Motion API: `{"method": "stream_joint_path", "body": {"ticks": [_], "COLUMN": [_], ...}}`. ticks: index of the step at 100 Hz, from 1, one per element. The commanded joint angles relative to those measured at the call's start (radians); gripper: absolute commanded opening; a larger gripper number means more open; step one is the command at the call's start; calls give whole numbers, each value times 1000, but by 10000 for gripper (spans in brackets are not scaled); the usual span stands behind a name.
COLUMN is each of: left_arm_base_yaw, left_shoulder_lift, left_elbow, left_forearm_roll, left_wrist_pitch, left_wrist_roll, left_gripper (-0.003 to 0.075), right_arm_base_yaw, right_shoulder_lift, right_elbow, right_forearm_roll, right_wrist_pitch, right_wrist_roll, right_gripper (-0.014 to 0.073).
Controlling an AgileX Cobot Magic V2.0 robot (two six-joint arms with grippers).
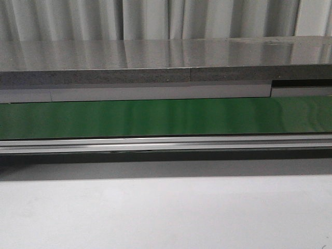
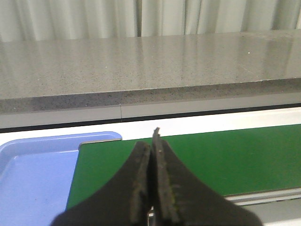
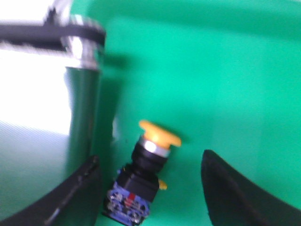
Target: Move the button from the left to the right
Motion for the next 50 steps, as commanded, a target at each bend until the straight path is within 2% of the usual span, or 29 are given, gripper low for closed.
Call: {"method": "stream_joint_path", "body": {"ticks": [1, 14, 50], "left_arm_base_yaw": [-4, -4, -4], "left_shoulder_lift": [7, 7, 7], "left_elbow": [-30, -30, -30], "left_forearm_roll": [-11, -11, -11], "left_wrist_pitch": [-83, -83, -83], "left_wrist_roll": [-4, -4, -4], "left_gripper": [-20, -20, -20], "right_arm_base_yaw": [5, 41, 240], "right_shoulder_lift": [-93, -143, -274], "right_elbow": [-35, -35, -32], "right_forearm_roll": [84, 175, 268], "right_wrist_pitch": [-54, -70, -61], "right_wrist_roll": [1, 1, 1], "right_gripper": [469, 469, 468]}}
